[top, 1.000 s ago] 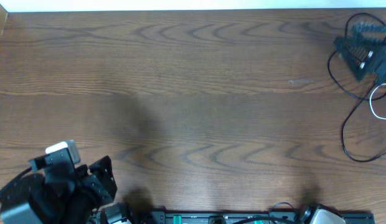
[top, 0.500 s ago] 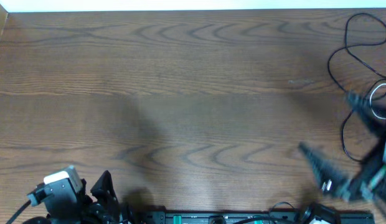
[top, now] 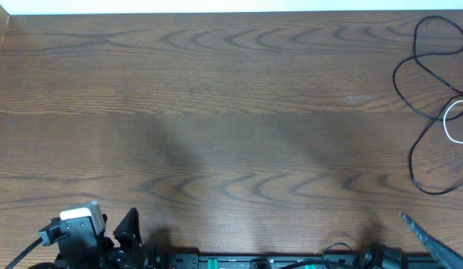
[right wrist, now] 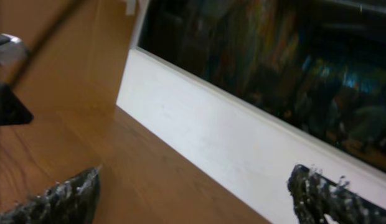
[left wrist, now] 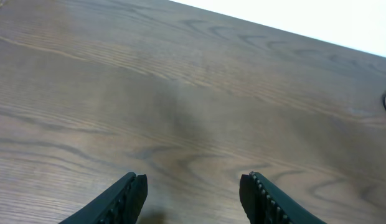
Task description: Untangle cables
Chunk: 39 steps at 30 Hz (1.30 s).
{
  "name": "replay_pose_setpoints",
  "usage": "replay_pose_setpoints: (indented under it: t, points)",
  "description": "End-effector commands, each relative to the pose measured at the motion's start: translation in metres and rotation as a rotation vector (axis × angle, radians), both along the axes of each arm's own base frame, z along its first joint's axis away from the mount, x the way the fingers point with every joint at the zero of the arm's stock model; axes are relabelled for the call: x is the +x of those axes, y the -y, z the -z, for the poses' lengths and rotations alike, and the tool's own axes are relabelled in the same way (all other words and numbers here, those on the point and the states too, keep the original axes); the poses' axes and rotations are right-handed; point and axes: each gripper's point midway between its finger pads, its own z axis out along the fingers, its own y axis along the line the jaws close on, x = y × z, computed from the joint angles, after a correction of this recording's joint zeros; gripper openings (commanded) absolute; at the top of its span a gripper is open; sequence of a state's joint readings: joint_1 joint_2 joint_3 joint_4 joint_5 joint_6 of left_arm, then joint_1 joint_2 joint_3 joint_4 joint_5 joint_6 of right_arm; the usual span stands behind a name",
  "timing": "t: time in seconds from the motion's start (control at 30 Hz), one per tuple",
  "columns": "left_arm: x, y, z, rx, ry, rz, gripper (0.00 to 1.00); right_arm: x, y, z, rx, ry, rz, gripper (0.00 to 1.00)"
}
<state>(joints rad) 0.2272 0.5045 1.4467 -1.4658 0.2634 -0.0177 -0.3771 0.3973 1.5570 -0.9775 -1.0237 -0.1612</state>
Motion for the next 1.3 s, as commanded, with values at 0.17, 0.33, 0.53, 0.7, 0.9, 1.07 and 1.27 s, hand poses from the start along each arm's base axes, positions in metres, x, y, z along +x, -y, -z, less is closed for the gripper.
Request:
replay_pose_setpoints:
  t: [0.17,0.33,0.53,0.7,0.9,1.07,1.27]
  points:
    - [-0.004,-0.009,0.0,0.045,-0.006,-0.025,0.53,-0.049,0.003,-0.016,0.014,0.101,-0.006,0.97]
    - [-0.004,-0.009,-0.005,0.007,0.013,-0.053,0.53,-0.086,0.022,-0.013,0.019,0.212,0.15,0.99]
    - [-0.008,-0.008,-0.021,-0.023,0.073,-0.078,0.53,-0.107,0.057,-0.004,0.134,0.251,0.35,0.99]
    - [-0.017,-0.007,-0.041,-0.012,0.143,-0.077,0.53,-0.088,0.139,0.023,0.407,0.086,0.773,0.99]
    - [-0.024,-0.005,-0.055,-0.006,0.189,-0.075,0.54,-0.06,0.159,0.057,0.606,-0.101,0.822,0.99]
    - [-0.027,-0.004,-0.052,-0.009,0.177,-0.073,0.54,-0.019,0.161,0.083,0.537,-0.215,0.811,0.99]
    - [-0.027,-0.004,-0.05,-0.01,0.169,-0.073,0.54,0.01,0.124,0.084,0.433,-0.19,0.565,0.99]
